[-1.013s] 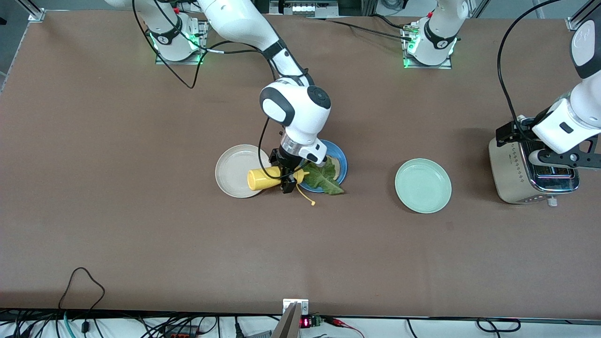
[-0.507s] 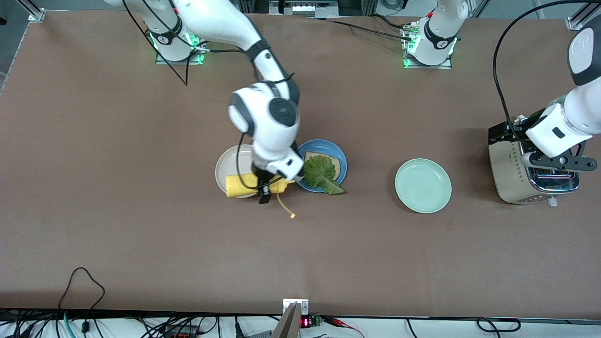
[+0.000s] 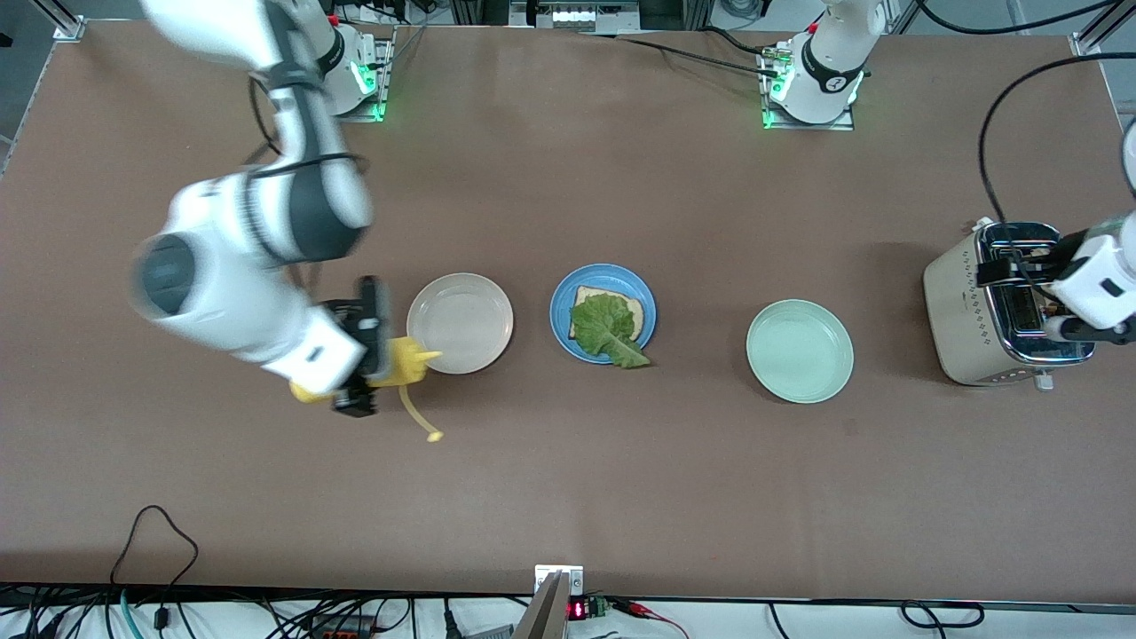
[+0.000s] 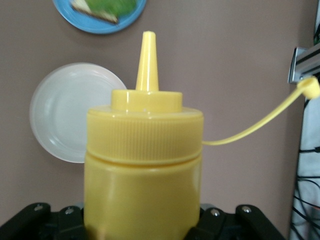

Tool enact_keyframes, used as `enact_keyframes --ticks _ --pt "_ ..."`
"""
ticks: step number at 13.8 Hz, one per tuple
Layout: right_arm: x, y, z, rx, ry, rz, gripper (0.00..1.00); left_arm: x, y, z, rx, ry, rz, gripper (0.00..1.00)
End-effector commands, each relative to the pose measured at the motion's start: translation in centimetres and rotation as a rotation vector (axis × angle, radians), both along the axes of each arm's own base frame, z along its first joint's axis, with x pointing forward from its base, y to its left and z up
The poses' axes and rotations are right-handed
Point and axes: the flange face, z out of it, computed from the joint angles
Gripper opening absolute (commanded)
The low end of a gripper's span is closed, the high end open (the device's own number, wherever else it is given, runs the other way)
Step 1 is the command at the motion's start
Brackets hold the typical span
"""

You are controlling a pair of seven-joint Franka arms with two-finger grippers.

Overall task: Make sandwich in blue plate with both arms
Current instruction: 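Return the mustard bottle while the left gripper grasps the toaster bread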

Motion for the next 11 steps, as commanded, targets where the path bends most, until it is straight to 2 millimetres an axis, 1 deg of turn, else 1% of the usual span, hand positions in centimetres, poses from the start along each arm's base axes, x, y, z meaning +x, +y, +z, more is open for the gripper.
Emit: enact_keyframes --ticks 1,2,3,4,5,6,7,8,9,10,11 --pt "0.3 -8.2 0.0 0.228 0.072 -0.001 0.21 0.3 3.2 -1.1 0.032 -0.011 -0.069 1.0" --pt "0.3 -11.5 -0.3 0.295 0.097 -0.018 0.21 0.2 4.8 -2.0 0.032 -0.032 -0.125 1.0" --pt "0.0 -15.0 -0.9 0.369 0.116 -0.019 0.21 -0.1 6.2 -2.9 0.038 -0.053 -0.176 1.0" --pt "-0.5 -17.9 -1.7 0.449 0.126 -0.022 0.21 -0.5 7.7 -3.7 0.04 -0.07 -0.218 1.0" --pt "-1.1 -21.0 -3.1 0.507 0.137 -0.035 0.21 -1.1 8.8 -4.5 0.034 -0.068 -0.232 0.99" --pt "-1.6 -24.0 -4.3 0.552 0.134 -0.033 0.21 -1.7 9.5 -5.5 0.028 -0.06 -0.222 0.95" --pt "-2.2 -26.5 -5.7 0.6 0.133 -0.017 0.21 -2.2 10.0 -6.6 0.021 -0.047 -0.216 0.93" --pt "-2.8 -28.8 -7.5 0.656 0.132 -0.009 0.21 -3.1 11.1 -7.5 0.013 -0.029 -0.194 0.89" --pt "-3.3 -30.6 -9.4 0.704 0.139 -0.011 0.21 -3.9 12.0 -8.4 0.005 -0.012 -0.178 0.84" --pt "-3.9 -32.2 -12.0 0.762 0.148 -0.019 0.22 -4.4 12.6 -9.1 -0.001 -0.002 -0.168 0.78" --pt "-4.7 -34.0 -14.8 0.82 0.147 -0.029 0.22 -4.8 12.9 -9.8 -0.005 -0.003 -0.163 0.76"
